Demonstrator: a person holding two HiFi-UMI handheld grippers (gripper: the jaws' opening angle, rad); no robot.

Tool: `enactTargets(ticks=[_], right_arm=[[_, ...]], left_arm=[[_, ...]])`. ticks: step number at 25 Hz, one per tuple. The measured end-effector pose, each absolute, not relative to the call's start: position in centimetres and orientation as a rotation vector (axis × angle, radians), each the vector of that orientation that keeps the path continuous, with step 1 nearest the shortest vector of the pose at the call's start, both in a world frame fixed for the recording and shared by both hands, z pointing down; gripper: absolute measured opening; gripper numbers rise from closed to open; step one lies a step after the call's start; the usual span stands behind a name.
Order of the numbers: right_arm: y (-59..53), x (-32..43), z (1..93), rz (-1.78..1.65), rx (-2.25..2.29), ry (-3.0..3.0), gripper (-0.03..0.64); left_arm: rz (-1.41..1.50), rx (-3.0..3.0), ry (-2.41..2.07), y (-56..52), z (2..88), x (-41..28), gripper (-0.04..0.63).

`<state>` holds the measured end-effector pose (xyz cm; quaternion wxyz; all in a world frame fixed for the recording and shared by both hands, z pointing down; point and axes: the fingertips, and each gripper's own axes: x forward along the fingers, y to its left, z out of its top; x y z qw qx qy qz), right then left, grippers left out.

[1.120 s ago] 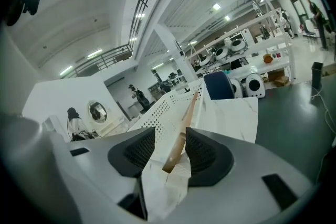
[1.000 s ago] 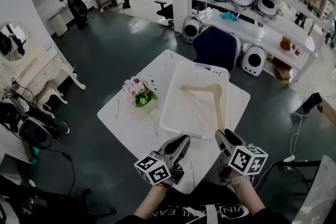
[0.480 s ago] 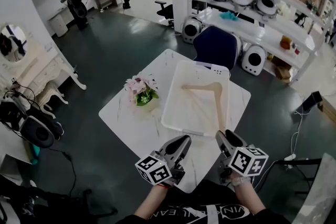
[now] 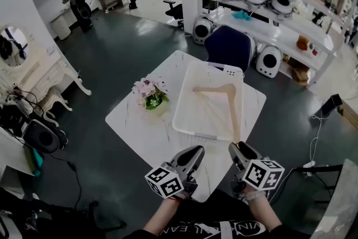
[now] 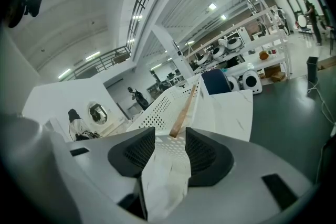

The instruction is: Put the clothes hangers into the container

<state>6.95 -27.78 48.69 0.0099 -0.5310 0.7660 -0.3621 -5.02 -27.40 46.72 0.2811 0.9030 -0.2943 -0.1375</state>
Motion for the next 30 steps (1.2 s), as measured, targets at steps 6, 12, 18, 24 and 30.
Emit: enactTargets(ticks=[6, 12, 18, 24, 30], right_arm=[[-26.9, 6.1, 48.8, -1.113, -1.639, 2.408, 0.167], [-24.8, 3.9, 48.7, -1.112, -1.516, 2.433, 0.167], [-22.6, 1.6, 50.1, -1.117, -1.458, 2.516, 0.144], [-20.9, 0.8, 50.4, -0.998, -1.496, 2.620, 0.084], [-19.6, 0.2, 49.2, -0.747, -1.539, 2.734, 0.055]], left_arm=[[-0.344, 2.457, -0.797, -26.8, 46.9, -5.4, 0.021], [-0.324, 2.464, -0.805, -25.2, 47.6, -5.7, 0.021], [-0.302, 2.415, -0.832, -23.2, 49.7, -6.3, 0.021], [-0.258, 2.447, -0.853, -21.6, 50.1, -5.9, 0.021], [-0.108, 2.611, -0.964, -20.6, 49.0, -4.3, 0.015]])
